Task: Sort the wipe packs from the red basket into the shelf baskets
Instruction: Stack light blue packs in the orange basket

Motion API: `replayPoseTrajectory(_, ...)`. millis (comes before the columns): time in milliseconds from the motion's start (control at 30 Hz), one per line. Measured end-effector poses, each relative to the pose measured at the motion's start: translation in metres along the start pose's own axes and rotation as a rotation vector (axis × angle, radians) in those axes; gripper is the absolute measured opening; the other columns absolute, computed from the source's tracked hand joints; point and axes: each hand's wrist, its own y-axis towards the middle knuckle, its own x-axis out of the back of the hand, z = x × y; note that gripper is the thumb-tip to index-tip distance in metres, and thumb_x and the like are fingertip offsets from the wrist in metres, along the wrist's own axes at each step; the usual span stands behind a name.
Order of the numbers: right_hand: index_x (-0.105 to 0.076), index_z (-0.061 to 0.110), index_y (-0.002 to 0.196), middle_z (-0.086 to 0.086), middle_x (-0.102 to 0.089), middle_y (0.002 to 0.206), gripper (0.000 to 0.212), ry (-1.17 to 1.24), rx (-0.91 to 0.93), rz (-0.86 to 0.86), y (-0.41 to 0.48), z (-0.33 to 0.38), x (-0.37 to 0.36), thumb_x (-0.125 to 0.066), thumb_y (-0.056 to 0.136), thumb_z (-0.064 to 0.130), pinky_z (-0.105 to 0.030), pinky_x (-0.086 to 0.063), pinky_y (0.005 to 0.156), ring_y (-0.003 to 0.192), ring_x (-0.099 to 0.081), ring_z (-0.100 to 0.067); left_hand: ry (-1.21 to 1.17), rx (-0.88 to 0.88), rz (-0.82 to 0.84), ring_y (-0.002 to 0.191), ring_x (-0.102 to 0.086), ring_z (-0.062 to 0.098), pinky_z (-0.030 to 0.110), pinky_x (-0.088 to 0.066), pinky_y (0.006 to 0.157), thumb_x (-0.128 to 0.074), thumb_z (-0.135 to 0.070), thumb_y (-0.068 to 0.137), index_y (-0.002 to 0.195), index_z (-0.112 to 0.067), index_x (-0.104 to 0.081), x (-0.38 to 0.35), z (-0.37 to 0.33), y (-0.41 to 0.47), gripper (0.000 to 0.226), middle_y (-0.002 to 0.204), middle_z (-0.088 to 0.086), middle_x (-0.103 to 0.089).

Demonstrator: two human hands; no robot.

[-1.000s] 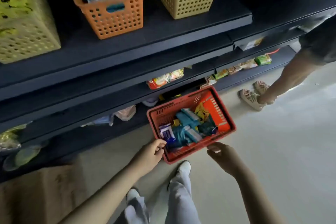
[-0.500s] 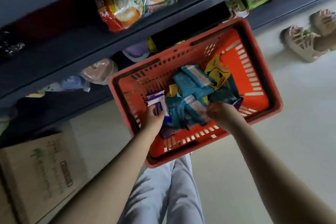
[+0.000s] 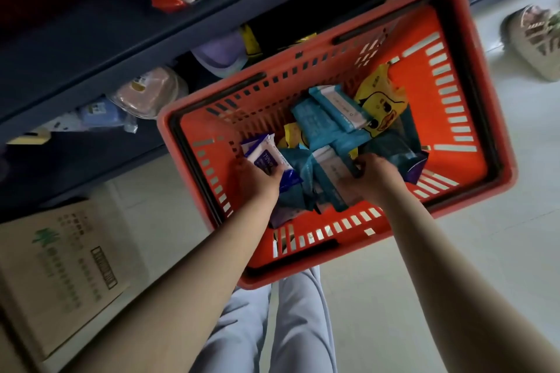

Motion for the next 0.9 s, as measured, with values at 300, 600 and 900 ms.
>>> replayPoseTrajectory(300, -0.062, 0.014, 0.116, 0.001, -0.064, 0.09, 0.034, 0.574, -0.009, -0.002, -0.012, -0.007, 0.02, -0.071, 0.083, 0.015, -0.031, -0.053, 0.063, 0.082, -0.061, -0.017, -0.345, 0.288, 0.016, 0.114, -0.059, 0.028, 0.027, -0.046, 0.076, -0.086, -0.029, 0.068, 0.132, -0.012, -0.049, -0.001, -0.029, -0.009, 0.075, 0.131, 0.008, -0.058)
replayPoseTrajectory(600, -0.066, 0.014, 0.113, -0.005, -0.072, 0.098, 0.028, 1.326, -0.014, 0.011, -0.087, 0.008, 0.065, -0.067, 0.085, 0.012, -0.038, -0.059, 0.076, 0.094, -0.07, -0.023, -0.682, 0.165, 0.261, 0.07, -0.069, 0.017, 0.019, -0.05, 0.049, -0.073, -0.009, 0.081, 0.098, -0.01, -0.065, 0.04, -0.047, -0.054, 0.019, 0.085, 0.005, -0.071)
replayPoseTrajectory(900, -0.058, 0.0, 0.117, -0.02, -0.061, 0.119, 0.042, 1.575, 0.254, 0.047, -0.261, 0.104, 0.163, -0.068, 0.079, 0.014, -0.046, -0.042, 0.098, 0.108, -0.056, -0.035, -0.964, -0.121, 0.297, 0.085, -0.072, 0.02, 0.034, -0.055, 0.08, -0.069, -0.014, 0.086, 0.097, -0.014, -0.07, 0.256, -0.073, -0.195, 0.012, 0.096, 0.007, -0.075)
